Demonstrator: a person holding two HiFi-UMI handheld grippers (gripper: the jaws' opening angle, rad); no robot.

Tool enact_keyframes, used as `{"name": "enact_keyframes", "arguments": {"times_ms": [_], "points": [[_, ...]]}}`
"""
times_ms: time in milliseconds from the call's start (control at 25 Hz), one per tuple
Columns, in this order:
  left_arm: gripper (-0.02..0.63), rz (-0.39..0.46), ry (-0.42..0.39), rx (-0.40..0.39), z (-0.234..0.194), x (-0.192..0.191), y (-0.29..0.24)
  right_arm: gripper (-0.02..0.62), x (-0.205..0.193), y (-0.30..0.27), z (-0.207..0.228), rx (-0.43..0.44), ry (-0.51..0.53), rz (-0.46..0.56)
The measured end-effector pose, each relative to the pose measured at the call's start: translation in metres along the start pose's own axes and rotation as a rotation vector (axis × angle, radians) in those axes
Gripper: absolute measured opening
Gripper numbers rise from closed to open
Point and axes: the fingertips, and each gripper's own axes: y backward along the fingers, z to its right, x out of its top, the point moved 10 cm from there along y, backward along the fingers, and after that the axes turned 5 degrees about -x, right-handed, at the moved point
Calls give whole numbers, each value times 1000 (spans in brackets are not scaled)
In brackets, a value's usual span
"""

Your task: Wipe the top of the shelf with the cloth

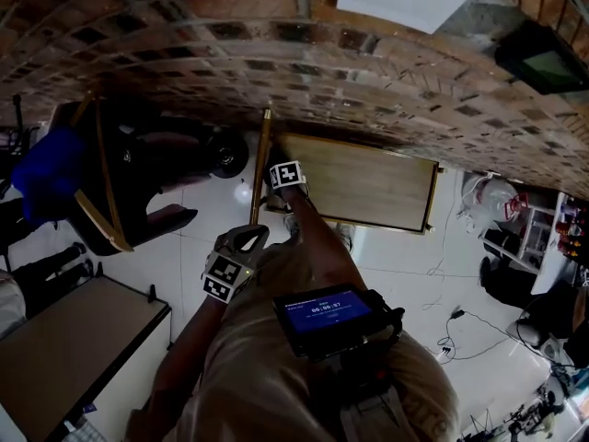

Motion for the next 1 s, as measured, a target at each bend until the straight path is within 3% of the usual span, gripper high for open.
{"name": "enact_keyframes", "arguments": {"times_ms": [200, 400, 1000], "points": [[5, 1, 12, 13, -3, -4, 7, 91, 2, -2, 14, -82, 58, -42], [5, 5, 38, 20, 3, 0, -4, 91, -4, 14, 55, -100, 21, -40], [5, -9, 9, -17, 81, 63, -90, 89, -81, 118, 257, -243, -162, -35]]}}
